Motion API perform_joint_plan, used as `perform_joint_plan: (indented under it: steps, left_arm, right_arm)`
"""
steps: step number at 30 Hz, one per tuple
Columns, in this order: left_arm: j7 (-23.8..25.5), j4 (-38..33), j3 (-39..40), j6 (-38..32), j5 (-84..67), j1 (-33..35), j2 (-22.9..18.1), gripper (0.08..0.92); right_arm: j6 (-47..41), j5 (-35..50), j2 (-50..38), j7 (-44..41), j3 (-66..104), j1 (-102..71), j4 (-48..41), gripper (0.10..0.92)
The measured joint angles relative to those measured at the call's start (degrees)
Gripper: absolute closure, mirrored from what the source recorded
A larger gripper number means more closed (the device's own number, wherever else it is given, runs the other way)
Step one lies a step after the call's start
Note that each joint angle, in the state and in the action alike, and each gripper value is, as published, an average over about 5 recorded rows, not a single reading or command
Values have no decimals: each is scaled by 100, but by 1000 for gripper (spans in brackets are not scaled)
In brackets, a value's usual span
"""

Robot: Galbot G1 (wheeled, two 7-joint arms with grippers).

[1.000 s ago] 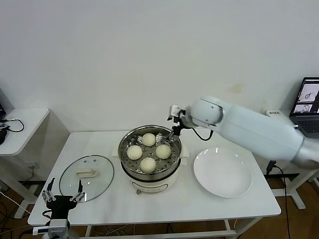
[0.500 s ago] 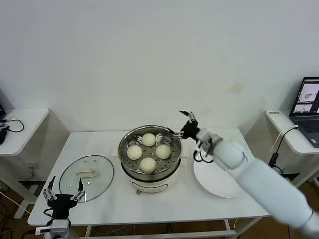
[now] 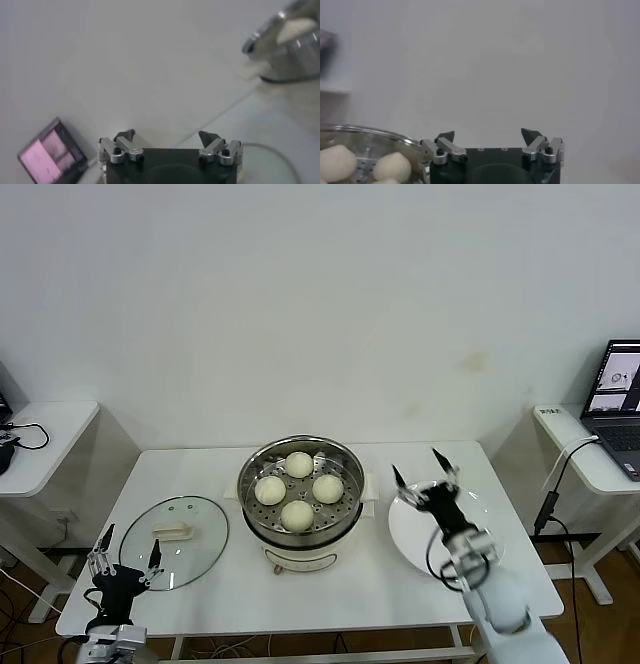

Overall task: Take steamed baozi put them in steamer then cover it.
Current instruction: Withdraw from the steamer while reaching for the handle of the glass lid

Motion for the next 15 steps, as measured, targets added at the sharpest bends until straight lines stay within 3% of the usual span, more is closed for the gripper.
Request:
perform_joint_plan:
  steps: [15]
  left_arm:
    - [198,1630,242,-410,3109,-619,839,177]
  right_arm:
    - [421,-155,941,-87,1621,-1801,342,203]
